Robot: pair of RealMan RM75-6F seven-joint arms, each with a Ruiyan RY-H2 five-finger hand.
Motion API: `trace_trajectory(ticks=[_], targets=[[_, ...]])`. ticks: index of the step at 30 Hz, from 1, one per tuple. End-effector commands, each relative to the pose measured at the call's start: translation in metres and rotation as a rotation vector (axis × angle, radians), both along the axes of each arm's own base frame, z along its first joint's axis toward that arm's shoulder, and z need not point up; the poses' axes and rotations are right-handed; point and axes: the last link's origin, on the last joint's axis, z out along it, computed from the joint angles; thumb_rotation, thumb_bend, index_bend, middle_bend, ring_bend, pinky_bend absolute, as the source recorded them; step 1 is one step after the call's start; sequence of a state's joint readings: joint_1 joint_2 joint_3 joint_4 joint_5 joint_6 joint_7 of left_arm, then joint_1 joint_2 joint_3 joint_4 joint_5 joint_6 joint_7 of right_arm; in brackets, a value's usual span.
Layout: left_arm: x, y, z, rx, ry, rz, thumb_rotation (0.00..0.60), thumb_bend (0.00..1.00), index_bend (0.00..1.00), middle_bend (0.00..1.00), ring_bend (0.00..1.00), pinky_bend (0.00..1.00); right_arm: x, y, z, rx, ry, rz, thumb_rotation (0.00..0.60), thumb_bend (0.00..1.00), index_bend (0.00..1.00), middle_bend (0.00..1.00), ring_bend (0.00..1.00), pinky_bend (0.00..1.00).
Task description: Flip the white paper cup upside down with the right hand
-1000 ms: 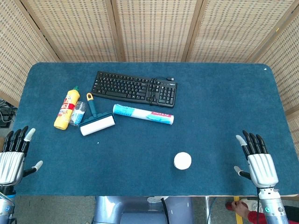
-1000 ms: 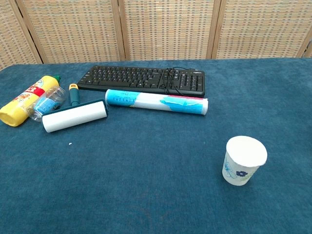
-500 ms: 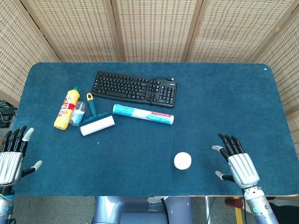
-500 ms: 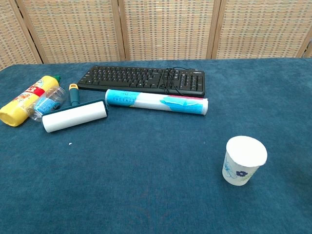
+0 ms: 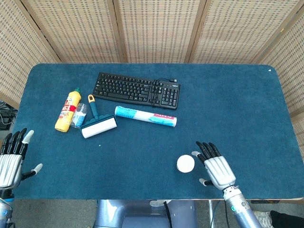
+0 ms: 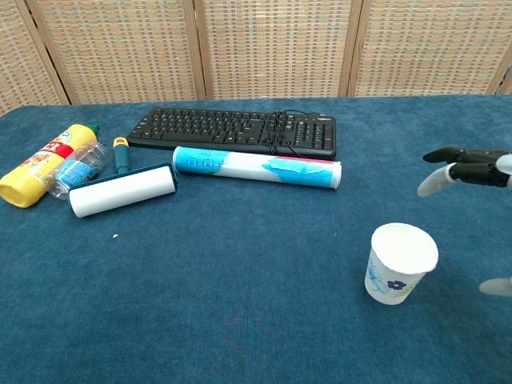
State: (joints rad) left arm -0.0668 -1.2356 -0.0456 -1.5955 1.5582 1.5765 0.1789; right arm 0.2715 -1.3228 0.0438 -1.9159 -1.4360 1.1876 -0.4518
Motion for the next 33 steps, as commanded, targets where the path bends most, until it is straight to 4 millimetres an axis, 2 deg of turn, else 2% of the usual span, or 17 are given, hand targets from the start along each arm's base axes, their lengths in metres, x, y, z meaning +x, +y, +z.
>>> trace_trajectory(ticks=[1,10,27,33], targets=[[0.000,0.001,-0.001,-0.006,0.001,0.002,0.600,0.15,0.00,0.00,0.00,0.00,0.009,-0.007,-0.012,0.023,-0.002,-0.009,0.600,0.23,0.24,0.00,0.00,0.00],[0.000,0.000,-0.001,-0.006,0.000,0.001,0.600,0.15,0.00,0.00,0.00,0.00,0.016,-0.018,-0.022,0.035,0.009,-0.028,0.600,0.23,0.26,0.00,0.00,0.00],[-0.001,0.000,0.002,0.000,-0.010,0.003,0.600,0.16,0.00,0.00,0.00,0.00,0.025,-0.024,-0.039,0.073,0.078,-0.052,0.600,0.24,0.29,0.00,0.00,0.00],[-0.001,0.001,0.002,-0.001,-0.013,0.006,0.600,0.16,0.00,0.00,0.00,0.00,0.025,-0.026,-0.042,0.073,0.088,-0.057,0.600,0.24,0.35,0.00,0.00,0.00]])
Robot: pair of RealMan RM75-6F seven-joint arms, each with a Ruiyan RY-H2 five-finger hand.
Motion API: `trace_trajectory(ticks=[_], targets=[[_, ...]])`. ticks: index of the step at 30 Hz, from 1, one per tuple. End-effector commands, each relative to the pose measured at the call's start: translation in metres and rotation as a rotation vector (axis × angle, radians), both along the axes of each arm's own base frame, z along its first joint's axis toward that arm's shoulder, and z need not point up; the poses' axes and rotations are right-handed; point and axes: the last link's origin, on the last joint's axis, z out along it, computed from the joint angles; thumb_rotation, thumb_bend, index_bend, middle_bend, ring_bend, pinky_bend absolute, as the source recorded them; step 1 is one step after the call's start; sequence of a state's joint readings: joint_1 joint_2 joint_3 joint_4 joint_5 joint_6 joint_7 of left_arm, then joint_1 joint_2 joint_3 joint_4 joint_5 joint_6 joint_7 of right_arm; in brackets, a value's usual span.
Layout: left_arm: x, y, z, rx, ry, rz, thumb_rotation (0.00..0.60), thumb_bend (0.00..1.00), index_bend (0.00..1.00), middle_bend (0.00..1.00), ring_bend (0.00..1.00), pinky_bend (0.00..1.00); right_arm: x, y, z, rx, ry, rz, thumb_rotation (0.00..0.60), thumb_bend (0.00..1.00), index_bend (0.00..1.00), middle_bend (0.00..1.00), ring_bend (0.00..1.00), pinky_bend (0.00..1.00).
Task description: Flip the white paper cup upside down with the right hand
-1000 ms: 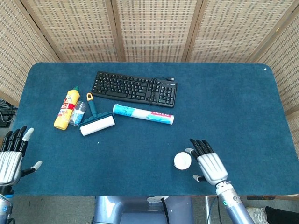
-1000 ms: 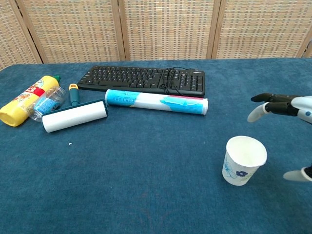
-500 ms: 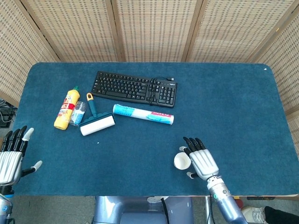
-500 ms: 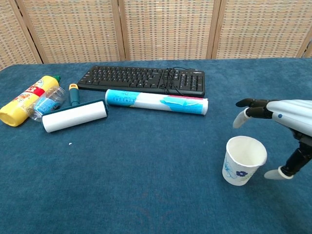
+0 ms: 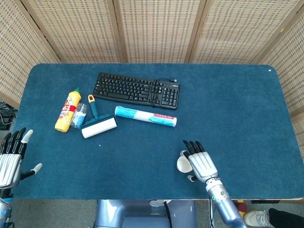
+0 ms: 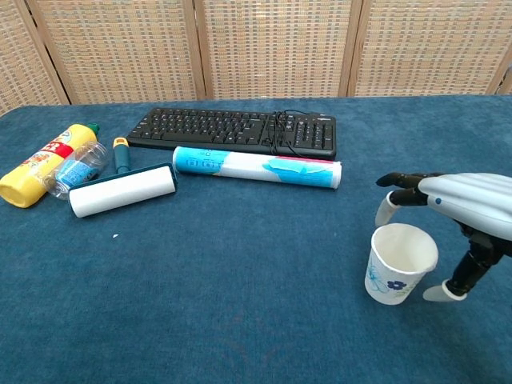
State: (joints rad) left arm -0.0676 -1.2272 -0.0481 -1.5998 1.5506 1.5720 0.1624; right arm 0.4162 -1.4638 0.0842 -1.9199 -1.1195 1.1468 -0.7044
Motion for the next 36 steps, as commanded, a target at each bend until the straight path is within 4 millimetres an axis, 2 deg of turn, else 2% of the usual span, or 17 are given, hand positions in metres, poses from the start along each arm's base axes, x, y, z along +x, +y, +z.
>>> trace_trajectory(ticks=[1,8,14,20,24,32,36], targets=[[0.000,0.000,0.000,0.000,0.000,-0.001,0.600,0.16,0.00,0.00,0.00,0.00,0.000,-0.001,-0.001,-0.003,0.004,-0.002,0.600,0.24,0.37,0.01,0.00,0.00],[0.000,0.000,0.000,0.001,-0.003,-0.001,0.600,0.16,0.00,0.00,0.00,0.00,0.004,-0.005,-0.002,-0.032,-0.022,0.007,0.600,0.25,0.46,0.07,0.00,0.02],[0.000,0.000,0.001,0.002,-0.005,-0.001,0.600,0.16,0.00,0.00,0.00,0.00,0.011,-0.013,0.002,-0.051,-0.052,0.021,0.600,0.25,0.44,0.06,0.00,0.02],[-0.001,0.001,0.000,-0.002,-0.002,0.002,0.600,0.16,0.00,0.00,0.00,0.00,0.029,-0.040,0.010,-0.070,-0.149,-0.002,0.600,0.25,0.43,0.05,0.00,0.02],[-0.002,0.002,0.000,-0.002,-0.001,0.007,0.600,0.16,0.00,0.00,0.00,0.00,0.035,-0.055,0.010,-0.067,-0.206,-0.028,0.600,0.25,0.43,0.05,0.00,0.01],[-0.003,0.003,-0.005,-0.017,0.010,0.012,0.600,0.16,0.00,0.00,0.00,0.00,0.041,-0.079,-0.004,-0.033,-0.326,-0.098,0.600,0.25,0.43,0.05,0.00,0.00],[-0.002,0.003,-0.008,-0.023,0.020,0.005,0.600,0.16,0.00,0.00,0.00,0.00,0.041,-0.089,-0.018,-0.009,-0.391,-0.145,0.600,0.25,0.43,0.05,0.00,0.00]])
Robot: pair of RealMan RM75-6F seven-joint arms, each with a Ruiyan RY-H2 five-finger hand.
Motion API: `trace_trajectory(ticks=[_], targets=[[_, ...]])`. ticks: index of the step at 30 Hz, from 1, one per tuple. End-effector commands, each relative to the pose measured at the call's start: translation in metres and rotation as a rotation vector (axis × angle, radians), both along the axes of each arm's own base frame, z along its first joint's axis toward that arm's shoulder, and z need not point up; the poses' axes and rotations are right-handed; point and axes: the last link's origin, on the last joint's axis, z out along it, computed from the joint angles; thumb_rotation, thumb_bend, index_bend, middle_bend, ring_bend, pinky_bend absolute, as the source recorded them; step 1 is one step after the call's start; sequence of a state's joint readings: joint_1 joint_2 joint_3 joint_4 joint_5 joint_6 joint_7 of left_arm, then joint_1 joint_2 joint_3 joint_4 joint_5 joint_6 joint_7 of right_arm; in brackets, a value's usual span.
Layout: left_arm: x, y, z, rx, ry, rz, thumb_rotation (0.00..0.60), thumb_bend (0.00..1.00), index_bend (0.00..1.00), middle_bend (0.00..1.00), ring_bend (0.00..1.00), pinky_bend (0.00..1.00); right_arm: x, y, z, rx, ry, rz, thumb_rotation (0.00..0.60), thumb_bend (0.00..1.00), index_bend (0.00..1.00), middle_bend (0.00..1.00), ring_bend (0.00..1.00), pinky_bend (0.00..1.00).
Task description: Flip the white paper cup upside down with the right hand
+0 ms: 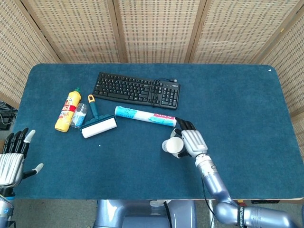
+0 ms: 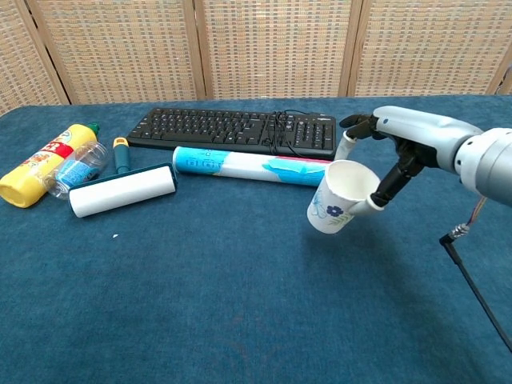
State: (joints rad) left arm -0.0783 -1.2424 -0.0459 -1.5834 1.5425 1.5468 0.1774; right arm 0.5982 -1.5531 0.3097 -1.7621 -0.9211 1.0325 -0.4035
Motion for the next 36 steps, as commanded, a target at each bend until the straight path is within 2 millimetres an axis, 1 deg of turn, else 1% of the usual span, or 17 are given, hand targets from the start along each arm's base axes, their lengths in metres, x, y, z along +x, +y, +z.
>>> trace_trajectory(ticks=[1,6,9,11,15,18,20,23,26,30,31,36], targets=[[0.000,0.000,-0.001,-0.001,0.003,-0.001,0.600,0.16,0.00,0.00,0.00,0.00,0.002,-0.009,-0.013,0.028,-0.059,-0.034,0.600,0.25,0.43,0.05,0.00,0.00],[-0.001,0.001,-0.001,0.003,0.003,0.003,0.600,0.16,0.00,0.00,0.00,0.00,-0.003,-0.017,-0.027,0.053,-0.096,-0.078,0.600,0.25,0.43,0.05,0.00,0.00],[-0.002,0.001,0.000,0.005,0.001,0.005,0.600,0.16,0.00,0.00,0.00,0.00,-0.013,-0.019,-0.033,0.068,-0.094,-0.106,0.600,0.25,0.43,0.05,0.00,0.00],[-0.002,0.002,-0.001,0.003,0.001,0.008,0.600,0.16,0.00,0.00,0.00,0.00,-0.025,-0.022,-0.034,0.065,-0.078,-0.131,0.600,0.25,0.43,0.05,0.00,0.00],[-0.002,0.002,-0.002,0.000,0.004,0.007,0.600,0.16,0.00,0.00,0.00,0.00,-0.040,-0.025,-0.029,0.049,-0.028,-0.141,0.600,0.25,0.43,0.03,0.00,0.00],[-0.002,0.002,-0.002,0.000,0.005,0.006,0.600,0.16,0.00,0.00,0.00,0.00,-0.047,-0.027,-0.021,0.024,0.011,-0.141,0.600,0.25,0.40,0.01,0.00,0.00],[-0.002,0.002,-0.002,0.001,0.004,0.004,0.600,0.16,0.00,0.00,0.00,0.00,-0.053,-0.026,-0.014,0.003,0.056,-0.134,0.600,0.25,0.35,0.00,0.00,0.00],[-0.001,0.002,-0.002,-0.001,0.003,0.005,0.600,0.16,0.00,0.00,0.00,0.00,-0.057,-0.022,-0.007,-0.025,0.117,-0.113,0.600,0.25,0.28,0.00,0.00,0.00],[-0.001,0.001,-0.002,0.000,0.002,0.003,0.600,0.16,0.00,0.00,0.00,0.00,-0.056,-0.018,-0.005,-0.031,0.130,-0.106,0.600,0.24,0.24,0.00,0.00,0.00],[0.000,0.001,-0.001,0.004,-0.002,-0.001,0.600,0.16,0.00,0.00,0.00,0.00,-0.051,-0.009,-0.003,-0.031,0.141,-0.086,0.600,0.24,0.23,0.00,0.00,0.00],[0.000,0.000,0.000,0.006,-0.007,-0.003,0.600,0.16,0.00,0.00,0.00,0.00,-0.045,0.000,-0.007,-0.018,0.168,-0.050,0.600,0.24,0.23,0.00,0.00,0.00],[0.000,0.000,0.001,0.005,-0.013,-0.004,0.600,0.16,0.00,0.00,0.00,0.00,-0.030,0.019,-0.017,-0.003,0.201,-0.028,0.600,0.24,0.23,0.00,0.00,0.00]])
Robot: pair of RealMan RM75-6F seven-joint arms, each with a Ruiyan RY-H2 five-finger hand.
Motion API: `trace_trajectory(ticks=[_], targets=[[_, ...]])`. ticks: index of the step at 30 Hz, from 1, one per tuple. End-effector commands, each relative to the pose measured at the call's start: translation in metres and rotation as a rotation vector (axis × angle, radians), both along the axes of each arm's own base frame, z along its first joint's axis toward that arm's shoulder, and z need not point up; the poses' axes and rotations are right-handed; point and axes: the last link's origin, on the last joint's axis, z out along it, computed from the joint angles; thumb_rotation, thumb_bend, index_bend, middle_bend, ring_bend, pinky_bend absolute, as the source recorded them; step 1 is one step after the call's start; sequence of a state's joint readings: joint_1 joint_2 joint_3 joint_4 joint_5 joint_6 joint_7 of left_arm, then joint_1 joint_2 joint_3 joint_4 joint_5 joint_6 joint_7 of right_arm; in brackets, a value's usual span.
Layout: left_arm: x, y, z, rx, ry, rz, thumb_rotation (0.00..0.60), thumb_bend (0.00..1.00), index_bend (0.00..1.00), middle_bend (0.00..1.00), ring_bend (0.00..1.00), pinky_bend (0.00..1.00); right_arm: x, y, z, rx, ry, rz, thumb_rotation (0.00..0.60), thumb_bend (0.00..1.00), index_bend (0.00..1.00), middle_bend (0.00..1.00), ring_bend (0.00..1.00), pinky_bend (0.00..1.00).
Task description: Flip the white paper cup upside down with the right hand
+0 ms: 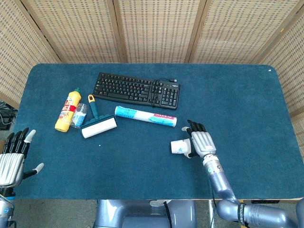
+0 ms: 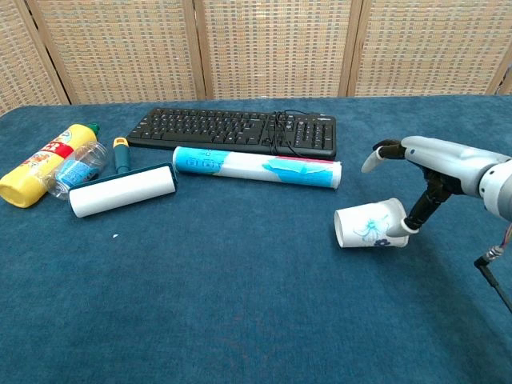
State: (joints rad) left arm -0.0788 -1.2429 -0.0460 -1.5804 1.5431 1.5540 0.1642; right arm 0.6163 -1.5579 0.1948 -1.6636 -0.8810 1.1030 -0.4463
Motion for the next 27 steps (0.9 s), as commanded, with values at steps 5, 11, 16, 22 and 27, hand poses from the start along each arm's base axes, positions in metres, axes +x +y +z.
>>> trace_trajectory(ticks=[5,11,16,22,27], targets=[[-0.001,0.000,0.002,-0.001,-0.012,0.002,0.600,0.16,0.00,0.00,0.00,0.00,0.027,0.028,-0.024,0.030,0.040,0.012,0.600,0.24,0.25,0.00,0.00,0.00],[-0.001,0.000,0.005,0.004,-0.027,0.002,0.600,0.16,0.00,0.00,0.00,0.00,0.034,0.031,-0.037,0.041,0.052,-0.027,0.600,0.24,0.27,0.00,0.00,0.00],[-0.001,0.000,0.005,-0.002,-0.031,0.003,0.600,0.16,0.00,0.00,0.00,0.00,0.034,0.029,-0.043,0.018,0.105,-0.051,0.600,0.25,0.31,0.00,0.00,0.00],[-0.001,0.000,0.004,-0.006,-0.031,0.001,0.600,0.16,0.00,0.00,0.00,0.00,0.036,0.028,-0.045,-0.031,0.168,-0.053,0.600,0.25,0.37,0.00,0.00,0.00],[-0.001,0.000,0.005,-0.005,-0.033,0.000,0.600,0.16,0.00,0.00,0.00,0.00,0.037,0.033,-0.050,-0.029,0.179,-0.064,0.600,0.25,0.37,0.00,0.00,0.00]])
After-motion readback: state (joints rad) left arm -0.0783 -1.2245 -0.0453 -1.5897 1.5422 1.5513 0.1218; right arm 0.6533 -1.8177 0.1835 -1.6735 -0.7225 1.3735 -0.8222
